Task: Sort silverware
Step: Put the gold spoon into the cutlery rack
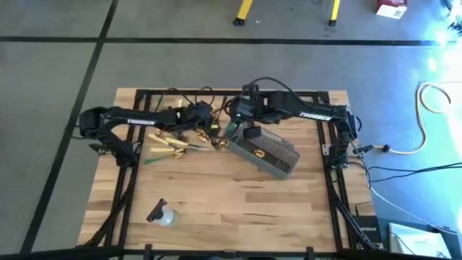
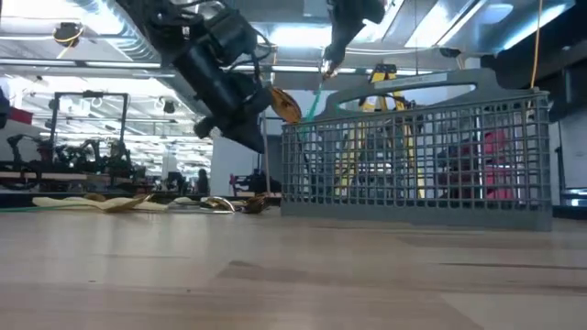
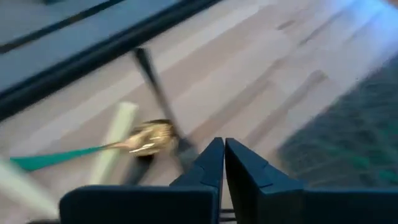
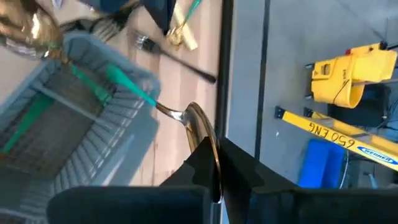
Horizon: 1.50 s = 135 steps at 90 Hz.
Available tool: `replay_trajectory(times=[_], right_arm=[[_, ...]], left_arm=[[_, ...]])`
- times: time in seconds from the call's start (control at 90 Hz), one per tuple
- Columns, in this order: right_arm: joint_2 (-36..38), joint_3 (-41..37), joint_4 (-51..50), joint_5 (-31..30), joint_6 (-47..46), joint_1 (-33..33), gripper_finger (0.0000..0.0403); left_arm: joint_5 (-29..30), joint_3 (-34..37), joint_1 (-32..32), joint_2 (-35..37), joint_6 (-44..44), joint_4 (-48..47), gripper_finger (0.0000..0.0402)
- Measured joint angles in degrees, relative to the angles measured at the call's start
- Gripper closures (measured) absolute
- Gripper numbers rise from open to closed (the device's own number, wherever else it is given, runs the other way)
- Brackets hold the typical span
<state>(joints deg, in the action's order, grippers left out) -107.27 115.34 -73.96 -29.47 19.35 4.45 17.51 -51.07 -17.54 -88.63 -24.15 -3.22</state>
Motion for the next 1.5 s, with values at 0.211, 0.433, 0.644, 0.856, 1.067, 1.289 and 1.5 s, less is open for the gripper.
replay_trajectory(times=[0.211,0.433,0.644,0.856,1.067,1.289,1.5], right_arm=[[-0.67,-2.36,3.22,1.37,-2.55,-0.79,0.0402],[-0.67,-2.61,5.87,6.27,-4.19,-2.07,0.0384],[-0.67,-2.59,6.78,10.86,-4.6,-4.27,0.0353],[-0.67,-2.59,6.44,17.46,-5.42,-6.87,0.0338],[-0.25,-2.57,6.28,1.39,-1.79,-7.68,0.0346],[-0.24,-2.57,1.37,0.84,-3.54,-2.61,0.0347],[0.14,-2.53,-1.3,5.31,-4.06,2.5,0.0347]], left_arm=[[-5.41,0.0,1.02,-3.05,-3.52,6.41,0.0402],[-8.61,-0.02,3.74,-4.12,-6.09,10.64,0.0402],[-8.8,-0.02,5.31,-4.12,-7.3,11.85,0.0402],[-8.8,-0.02,6.1,-4.12,-8.19,13.65,0.0402],[-8.8,-0.02,7.29,-4.12,-9.54,16.64,0.0402],[-8.78,-0.02,10.67,-4.13,-10.38,19.19,0.0402],[-6.88,-0.02,10.97,-4.12,-8.5,18.79,0.0402]])
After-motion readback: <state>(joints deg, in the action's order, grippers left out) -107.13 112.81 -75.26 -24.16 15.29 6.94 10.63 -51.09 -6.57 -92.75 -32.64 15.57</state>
